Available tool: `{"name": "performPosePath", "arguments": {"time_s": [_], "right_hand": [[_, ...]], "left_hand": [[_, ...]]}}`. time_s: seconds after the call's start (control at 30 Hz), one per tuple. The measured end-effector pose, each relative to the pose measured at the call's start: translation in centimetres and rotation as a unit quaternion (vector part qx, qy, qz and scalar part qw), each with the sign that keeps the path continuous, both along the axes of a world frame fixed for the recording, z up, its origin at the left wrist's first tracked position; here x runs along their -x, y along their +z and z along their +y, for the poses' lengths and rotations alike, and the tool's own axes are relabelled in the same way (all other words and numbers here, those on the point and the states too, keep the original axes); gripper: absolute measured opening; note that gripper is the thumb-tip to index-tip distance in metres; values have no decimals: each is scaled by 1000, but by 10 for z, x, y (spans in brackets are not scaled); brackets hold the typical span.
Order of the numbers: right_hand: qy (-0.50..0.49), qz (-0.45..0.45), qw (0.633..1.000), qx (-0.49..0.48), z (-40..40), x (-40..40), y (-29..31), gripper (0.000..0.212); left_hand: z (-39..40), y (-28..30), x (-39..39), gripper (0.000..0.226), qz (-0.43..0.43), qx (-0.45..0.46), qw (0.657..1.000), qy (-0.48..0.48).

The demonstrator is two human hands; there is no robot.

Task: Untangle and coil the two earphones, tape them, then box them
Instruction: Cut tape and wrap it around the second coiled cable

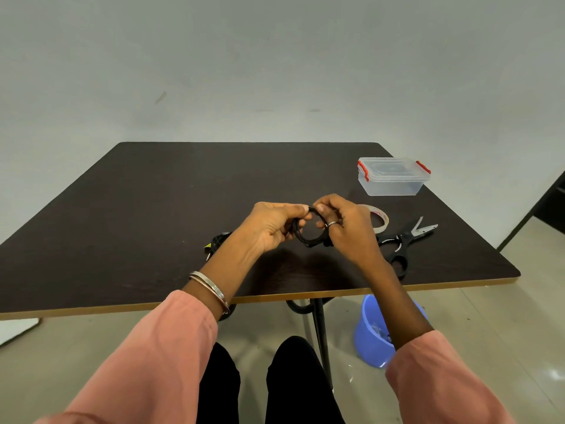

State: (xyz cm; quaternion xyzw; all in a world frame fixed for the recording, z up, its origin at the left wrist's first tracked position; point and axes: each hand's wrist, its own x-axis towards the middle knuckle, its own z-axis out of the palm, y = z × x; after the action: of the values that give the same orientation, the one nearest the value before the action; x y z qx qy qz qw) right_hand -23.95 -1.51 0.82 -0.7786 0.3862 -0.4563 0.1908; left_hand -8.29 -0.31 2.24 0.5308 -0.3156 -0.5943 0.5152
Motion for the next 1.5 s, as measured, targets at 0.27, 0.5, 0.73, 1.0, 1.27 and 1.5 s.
{"name": "performPosePath", "arguments": {"time_s": [0.27,0.5,0.73,1.0,1.27,1.5], "right_hand": [[22,190,974,124,-2,10,-8,33],[-95,-126,987,-9,-4,7,-6,18],[-123,-74,988,62,-8,-2,-4,17],[-56,39,991,113,-9,3,-14,15],[-11,89,987,130,-9,9,-14,22],[-37,159,974,155,-5,9,-20,31]], "left_hand": [[0,-3,-6,11,44,1,999,15],[2,-3,-1,10,21,-2,1000,12],[5,-1,3,10,20,-5,1000,-18],[6,0,0,8,36,4,999,-20],[7,-3,1,11,44,17,999,-21],[9,-4,5,10,42,53,998,9]]}}
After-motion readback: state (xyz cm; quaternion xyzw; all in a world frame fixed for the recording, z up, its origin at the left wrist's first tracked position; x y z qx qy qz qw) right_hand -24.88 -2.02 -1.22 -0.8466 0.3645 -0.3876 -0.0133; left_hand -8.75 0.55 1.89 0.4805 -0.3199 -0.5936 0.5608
